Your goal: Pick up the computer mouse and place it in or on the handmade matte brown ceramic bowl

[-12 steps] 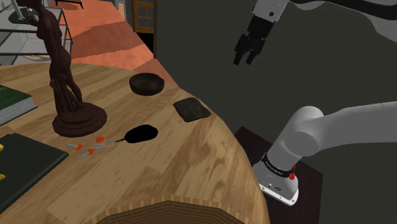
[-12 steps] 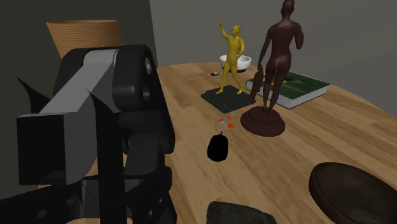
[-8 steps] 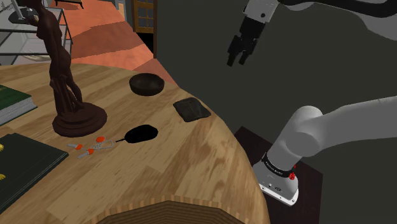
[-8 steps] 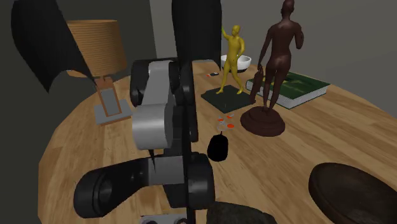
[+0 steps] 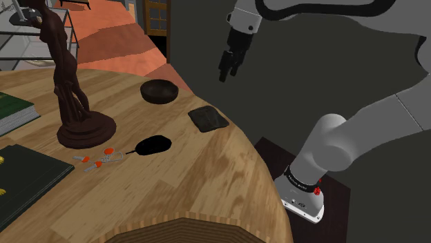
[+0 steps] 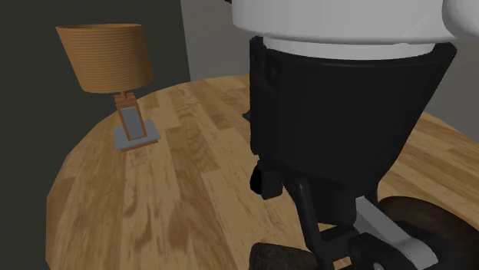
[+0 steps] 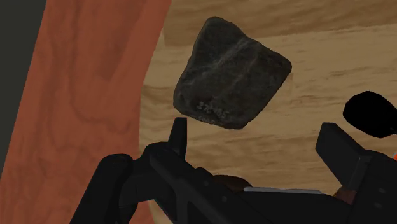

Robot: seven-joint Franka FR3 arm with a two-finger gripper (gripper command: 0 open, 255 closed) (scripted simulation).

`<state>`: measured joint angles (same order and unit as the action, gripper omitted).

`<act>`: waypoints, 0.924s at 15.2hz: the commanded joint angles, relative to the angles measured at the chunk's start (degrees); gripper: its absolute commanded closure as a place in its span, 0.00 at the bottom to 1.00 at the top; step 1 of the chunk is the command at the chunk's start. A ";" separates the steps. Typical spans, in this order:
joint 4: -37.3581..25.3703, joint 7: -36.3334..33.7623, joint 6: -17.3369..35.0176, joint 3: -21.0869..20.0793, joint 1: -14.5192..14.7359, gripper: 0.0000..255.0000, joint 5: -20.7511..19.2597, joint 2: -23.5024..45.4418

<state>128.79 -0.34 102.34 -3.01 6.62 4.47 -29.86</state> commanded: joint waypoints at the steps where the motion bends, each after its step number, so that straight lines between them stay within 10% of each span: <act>1: -0.90 1.31 1.80 -1.32 1.36 0.00 -0.13 2.90; 14: -10.68 7.87 11.01 -9.99 8.63 0.00 -4.73 23.86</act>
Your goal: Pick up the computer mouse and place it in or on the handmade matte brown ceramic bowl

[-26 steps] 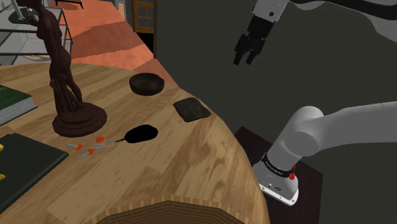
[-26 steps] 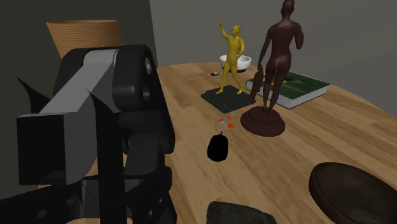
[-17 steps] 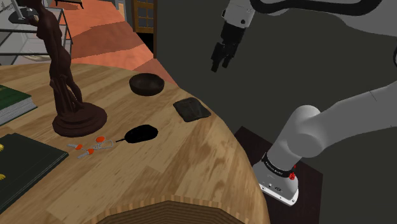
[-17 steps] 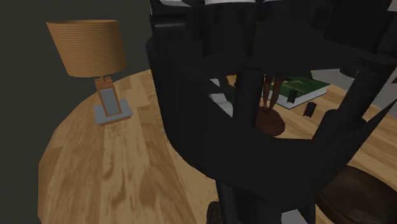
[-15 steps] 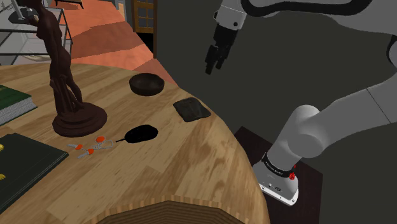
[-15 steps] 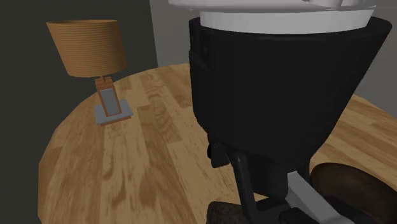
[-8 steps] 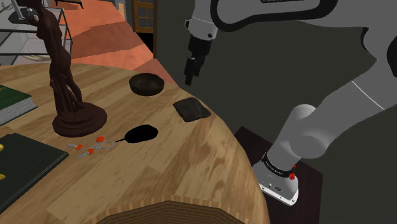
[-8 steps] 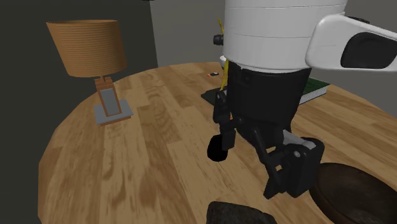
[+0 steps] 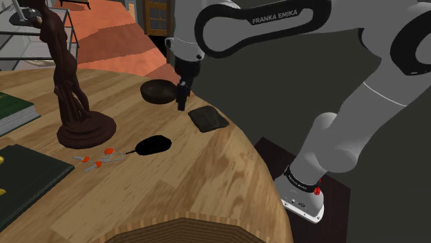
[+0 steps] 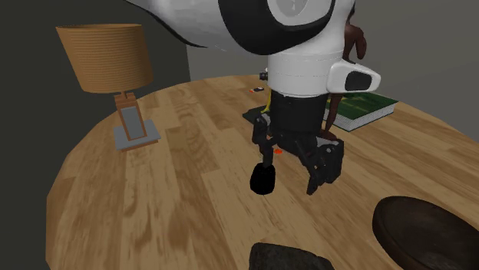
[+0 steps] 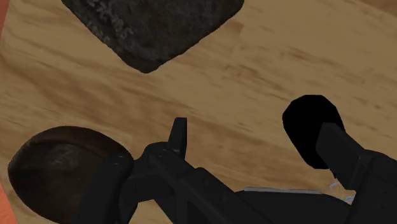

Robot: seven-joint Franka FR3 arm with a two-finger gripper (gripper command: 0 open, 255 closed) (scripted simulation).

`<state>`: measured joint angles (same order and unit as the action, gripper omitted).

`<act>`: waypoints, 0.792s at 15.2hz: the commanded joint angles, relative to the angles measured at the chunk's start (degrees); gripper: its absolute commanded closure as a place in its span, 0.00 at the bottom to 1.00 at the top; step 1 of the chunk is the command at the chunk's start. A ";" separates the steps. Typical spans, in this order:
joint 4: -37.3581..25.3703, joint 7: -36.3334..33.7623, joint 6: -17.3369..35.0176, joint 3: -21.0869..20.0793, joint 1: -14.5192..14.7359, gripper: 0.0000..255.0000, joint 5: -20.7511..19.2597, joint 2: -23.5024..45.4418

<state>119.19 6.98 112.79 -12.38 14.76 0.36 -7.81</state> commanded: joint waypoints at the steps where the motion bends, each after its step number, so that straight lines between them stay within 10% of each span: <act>1: -1.92 0.90 1.07 -1.29 1.05 0.00 -1.26 3.37; 12: -10.93 3.70 4.89 -7.17 7.85 0.00 -10.01 19.43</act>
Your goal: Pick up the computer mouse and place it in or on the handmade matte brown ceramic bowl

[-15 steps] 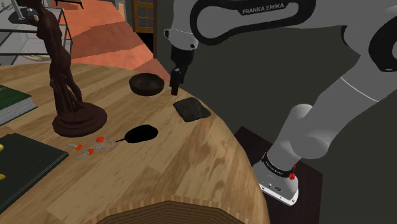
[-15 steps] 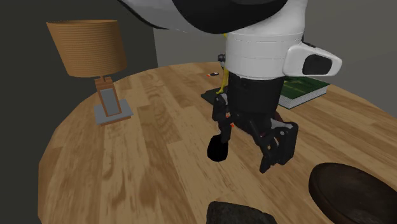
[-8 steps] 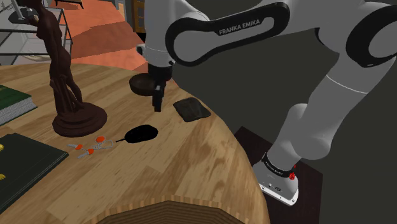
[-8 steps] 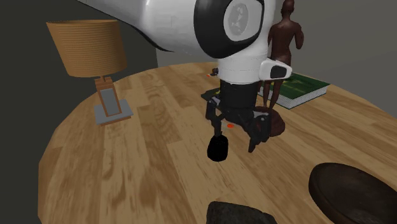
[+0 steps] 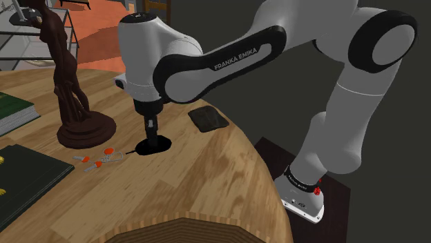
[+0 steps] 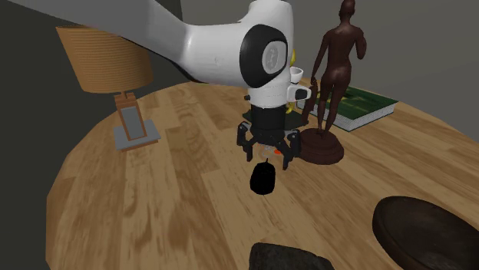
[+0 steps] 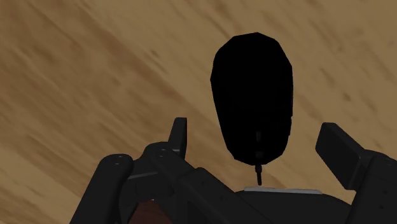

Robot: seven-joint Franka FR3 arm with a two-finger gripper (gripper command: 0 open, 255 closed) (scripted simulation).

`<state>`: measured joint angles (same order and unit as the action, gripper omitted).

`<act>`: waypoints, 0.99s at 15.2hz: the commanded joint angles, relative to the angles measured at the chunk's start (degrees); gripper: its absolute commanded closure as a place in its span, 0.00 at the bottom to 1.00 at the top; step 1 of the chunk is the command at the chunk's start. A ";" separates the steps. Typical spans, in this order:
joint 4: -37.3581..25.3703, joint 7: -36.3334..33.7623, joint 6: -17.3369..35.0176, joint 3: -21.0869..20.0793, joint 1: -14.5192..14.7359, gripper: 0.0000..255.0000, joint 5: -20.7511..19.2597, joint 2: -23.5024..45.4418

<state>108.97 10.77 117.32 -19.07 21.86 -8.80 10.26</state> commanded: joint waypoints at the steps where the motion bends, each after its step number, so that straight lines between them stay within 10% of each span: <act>1: -0.27 -0.20 1.06 -0.40 0.76 0.00 -1.00 1.64; 15: 2.27 -0.97 5.51 0.02 0.77 0.00 -2.17 3.72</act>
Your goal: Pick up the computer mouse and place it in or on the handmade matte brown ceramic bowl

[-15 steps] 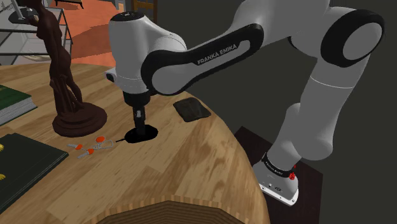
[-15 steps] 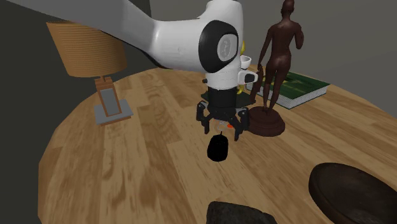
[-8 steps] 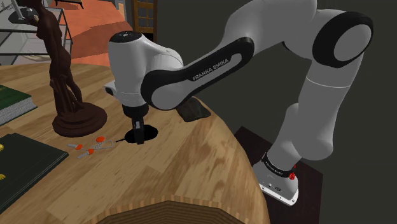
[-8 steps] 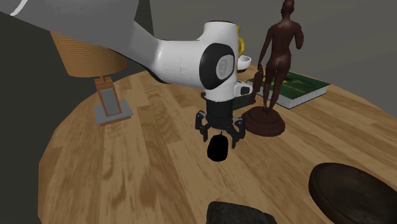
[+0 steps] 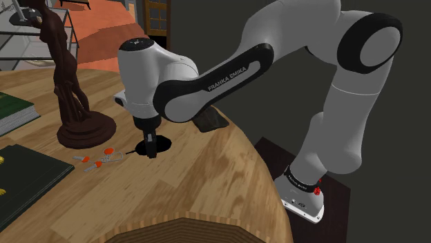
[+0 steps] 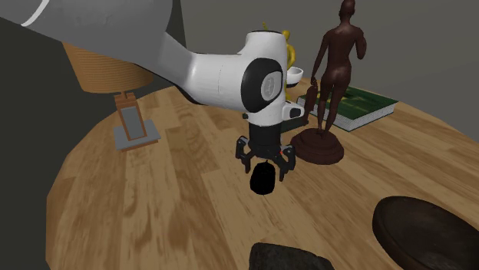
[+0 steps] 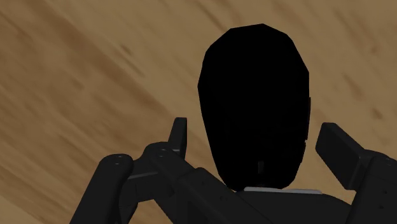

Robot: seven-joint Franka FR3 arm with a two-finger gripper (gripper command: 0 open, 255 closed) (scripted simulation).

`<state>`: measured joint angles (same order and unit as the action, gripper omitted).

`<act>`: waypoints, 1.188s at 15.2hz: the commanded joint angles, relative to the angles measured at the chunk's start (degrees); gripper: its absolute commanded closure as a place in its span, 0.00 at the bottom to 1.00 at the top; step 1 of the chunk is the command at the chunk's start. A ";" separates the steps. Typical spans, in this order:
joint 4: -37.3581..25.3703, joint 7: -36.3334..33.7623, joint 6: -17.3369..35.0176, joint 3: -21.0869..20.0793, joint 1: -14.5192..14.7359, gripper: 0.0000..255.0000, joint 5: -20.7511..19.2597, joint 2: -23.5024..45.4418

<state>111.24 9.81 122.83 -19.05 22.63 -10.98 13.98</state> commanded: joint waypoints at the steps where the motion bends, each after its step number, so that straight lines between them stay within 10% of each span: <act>1: 0.00 0.00 0.00 0.00 0.00 1.00 0.00 0.00; 18: -2.97 1.28 -5.37 -0.39 -0.25 1.00 1.47 -2.64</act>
<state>108.74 10.87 118.27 -19.41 22.44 -9.71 11.69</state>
